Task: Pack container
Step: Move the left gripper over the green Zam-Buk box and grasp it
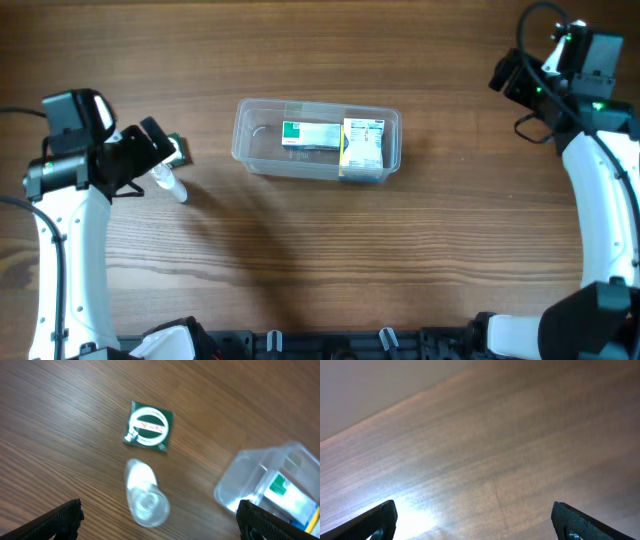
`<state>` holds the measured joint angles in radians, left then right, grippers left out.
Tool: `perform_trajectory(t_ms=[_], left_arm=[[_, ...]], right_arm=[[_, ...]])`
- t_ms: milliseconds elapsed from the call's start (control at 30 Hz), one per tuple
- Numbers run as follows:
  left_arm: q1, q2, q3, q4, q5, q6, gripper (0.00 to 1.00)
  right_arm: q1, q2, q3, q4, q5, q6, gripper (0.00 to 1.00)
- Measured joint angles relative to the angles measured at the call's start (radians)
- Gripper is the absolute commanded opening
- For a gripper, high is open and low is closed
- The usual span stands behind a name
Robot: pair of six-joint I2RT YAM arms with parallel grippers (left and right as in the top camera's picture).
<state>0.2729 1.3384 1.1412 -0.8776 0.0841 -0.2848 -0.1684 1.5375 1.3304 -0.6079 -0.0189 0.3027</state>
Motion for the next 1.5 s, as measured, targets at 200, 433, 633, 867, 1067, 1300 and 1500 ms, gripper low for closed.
perform_trajectory(t_ms=[200, 433, 633, 867, 1067, 1300, 1500], left_arm=[[0.044, 0.005, 0.002, 0.08, -0.008, -0.01, 1.0], [0.044, 0.027, 0.003, 0.195, -0.008, -0.015, 1.0], [0.044, 0.027, 0.003, 0.241, 0.023, -0.035, 0.99], [0.044, 0.054, 0.017, 0.241, 0.038, -0.055, 0.99], [0.044, 0.223, 0.182, 0.083, 0.037, -0.058, 0.99], [0.032, 0.472, 0.526, -0.199, -0.021, -0.044, 0.99], [-0.008, 0.563, 0.66, -0.289, -0.079, 0.002, 1.0]], right_arm=[[-0.027, 0.053, 0.0, -0.017, -0.051, 0.022, 1.0], [-0.027, 0.063, 0.0, -0.016, -0.064, 0.026, 1.0], [-0.027, 0.063, 0.0, -0.017, -0.067, 0.027, 1.0], [-0.027, 0.063, 0.0, -0.017, -0.068, 0.027, 1.0], [-0.027, 0.063, 0.0, -0.017, -0.068, 0.03, 1.0], [-0.027, 0.063, 0.0, -0.017, -0.068, 0.034, 1.0], [-0.027, 0.063, 0.0, -0.017, -0.068, 0.034, 1.0]])
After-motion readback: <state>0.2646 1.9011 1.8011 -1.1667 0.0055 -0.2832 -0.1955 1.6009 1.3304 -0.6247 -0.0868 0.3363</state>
